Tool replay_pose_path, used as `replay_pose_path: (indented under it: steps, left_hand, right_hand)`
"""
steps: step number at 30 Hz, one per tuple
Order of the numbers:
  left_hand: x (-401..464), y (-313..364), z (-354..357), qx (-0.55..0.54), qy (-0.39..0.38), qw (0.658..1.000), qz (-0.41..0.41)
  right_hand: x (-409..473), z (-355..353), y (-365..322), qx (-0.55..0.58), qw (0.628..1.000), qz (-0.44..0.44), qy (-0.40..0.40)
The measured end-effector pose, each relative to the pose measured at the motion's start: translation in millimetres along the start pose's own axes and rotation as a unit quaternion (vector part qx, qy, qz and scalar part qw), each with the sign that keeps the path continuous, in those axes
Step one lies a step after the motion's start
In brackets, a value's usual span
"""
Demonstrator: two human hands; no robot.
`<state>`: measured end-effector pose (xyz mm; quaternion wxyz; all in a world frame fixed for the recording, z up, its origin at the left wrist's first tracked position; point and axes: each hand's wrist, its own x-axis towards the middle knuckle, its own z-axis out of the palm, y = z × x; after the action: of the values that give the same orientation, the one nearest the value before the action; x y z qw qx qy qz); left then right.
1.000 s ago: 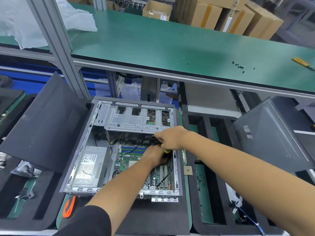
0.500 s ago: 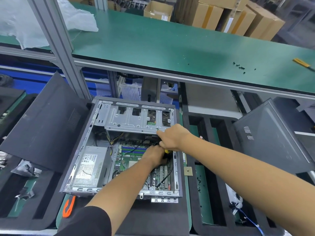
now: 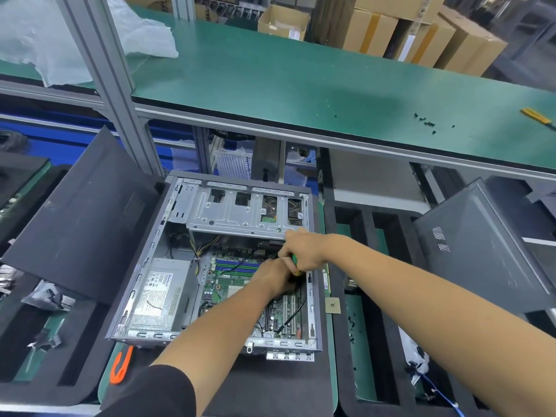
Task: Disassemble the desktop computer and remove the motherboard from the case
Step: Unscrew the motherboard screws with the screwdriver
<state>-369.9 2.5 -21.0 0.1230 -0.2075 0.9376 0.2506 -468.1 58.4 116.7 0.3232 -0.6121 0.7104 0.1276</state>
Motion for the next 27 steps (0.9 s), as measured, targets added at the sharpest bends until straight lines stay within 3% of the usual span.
replay_pose_path:
  steps: [4, 8, 13, 17, 21, 24, 27]
  left_hand:
    - [1.5, 0.1, 0.5, 0.03, 0.017, 0.999, 0.02]
    - [2.0, -0.2, 2.5, 0.038, 0.012, 0.999, 0.018]
    - [2.4, -1.8, 3.7, 0.04, 0.009, 0.999, 0.013]
    - [2.8, -1.8, 2.0, 0.049, 0.016, 0.998, 0.022]
    - [2.8, -1.5, 1.8, 0.042, 0.011, 0.999, 0.027]
    - [2.2, -1.9, 1.4, 0.039, 0.008, 0.999, 0.019]
    - [3.9, -2.0, 1.2, 0.05, 0.008, 0.998, 0.025]
  right_hand:
    - [-1.9, -0.1, -3.0, -0.133, 0.99, 0.022, 0.043]
    - [-1.9, 2.7, -11.4, -0.321, 0.939, 0.071, 0.101]
    - [4.5, 6.2, -15.5, -0.28, 0.954, 0.061, 0.09]
    - [2.6, -2.4, -3.1, -0.09, 0.993, 0.05, 0.062]
    - [-1.2, -0.9, 3.9, 0.033, 0.999, -0.003, 0.018]
    - [0.3, 5.0, 3.6, -0.012, 1.0, 0.002, 0.012]
    - [0.9, 6.9, 3.5, -0.138, 0.988, 0.004, 0.063]
